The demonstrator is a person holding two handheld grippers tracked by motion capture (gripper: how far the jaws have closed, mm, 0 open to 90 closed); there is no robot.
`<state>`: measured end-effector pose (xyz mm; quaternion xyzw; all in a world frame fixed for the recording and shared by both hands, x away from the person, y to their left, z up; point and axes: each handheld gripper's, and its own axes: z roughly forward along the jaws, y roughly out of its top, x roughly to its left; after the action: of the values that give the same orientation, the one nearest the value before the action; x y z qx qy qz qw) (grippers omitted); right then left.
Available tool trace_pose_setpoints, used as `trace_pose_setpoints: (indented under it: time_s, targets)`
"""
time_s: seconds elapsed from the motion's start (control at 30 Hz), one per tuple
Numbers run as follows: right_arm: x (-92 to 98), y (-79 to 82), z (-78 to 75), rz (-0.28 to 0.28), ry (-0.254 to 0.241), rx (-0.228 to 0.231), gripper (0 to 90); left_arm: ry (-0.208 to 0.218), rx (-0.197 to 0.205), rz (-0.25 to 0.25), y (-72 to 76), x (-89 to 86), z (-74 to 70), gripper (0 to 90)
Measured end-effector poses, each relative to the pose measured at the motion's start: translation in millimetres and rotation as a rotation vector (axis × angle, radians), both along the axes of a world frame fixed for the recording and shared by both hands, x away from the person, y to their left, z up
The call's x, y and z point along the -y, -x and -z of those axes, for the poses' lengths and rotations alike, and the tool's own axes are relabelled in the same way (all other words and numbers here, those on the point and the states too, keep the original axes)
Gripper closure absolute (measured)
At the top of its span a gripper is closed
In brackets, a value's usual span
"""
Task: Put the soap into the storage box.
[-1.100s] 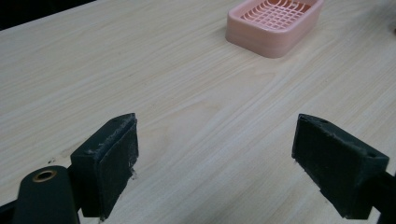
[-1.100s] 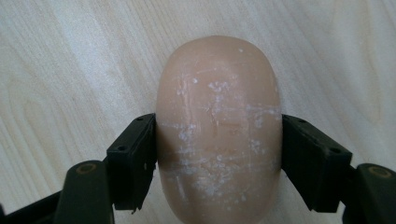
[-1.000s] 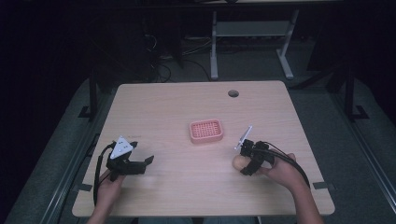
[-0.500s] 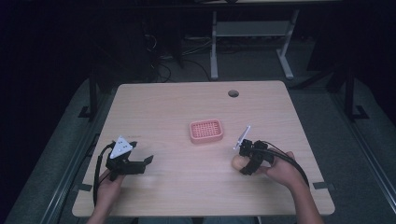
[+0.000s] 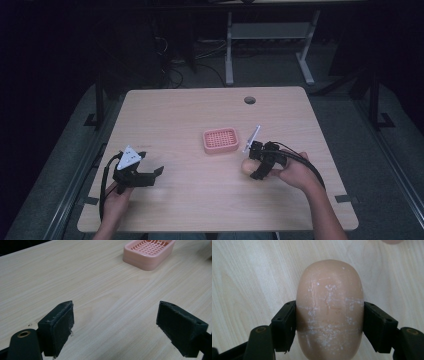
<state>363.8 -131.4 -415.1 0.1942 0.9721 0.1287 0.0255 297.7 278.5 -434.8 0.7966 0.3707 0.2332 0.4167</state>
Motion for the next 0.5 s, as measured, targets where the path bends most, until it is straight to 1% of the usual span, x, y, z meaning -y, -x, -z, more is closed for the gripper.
trace_pose_setpoints:
  time_s: [0.13, 0.3, 0.37, 0.43, 0.5]
  targets:
    - [-4.5, -6.5, -3.9, -0.015, -0.021, 0.0, 31.5, 0.001, 0.003, -0.003, 0.2, 0.4, -0.2, 14.3]
    - [-10.4, -14.0, -5.4, -0.032, -0.014, 0.007, 31.5, 0.005, 0.006, -0.006, 0.3, 0.2, -0.2, 14.3]
    - [-12.4, -17.1, -5.9, -0.038, -0.02, 0.004, 31.5, 0.004, 0.006, -0.006, 0.3, 0.0, -0.3, 14.3]
    - [-13.2, -20.6, -6.7, -0.039, -0.045, 0.0, 31.5, 0.006, 0.007, -0.007, 0.4, 0.0, -0.1, 14.3]
    - [-13.9, -23.8, -7.4, -0.04, -0.047, 0.0, 31.5, 0.004, 0.007, -0.008, 0.3, -0.3, -0.2, 14.3]
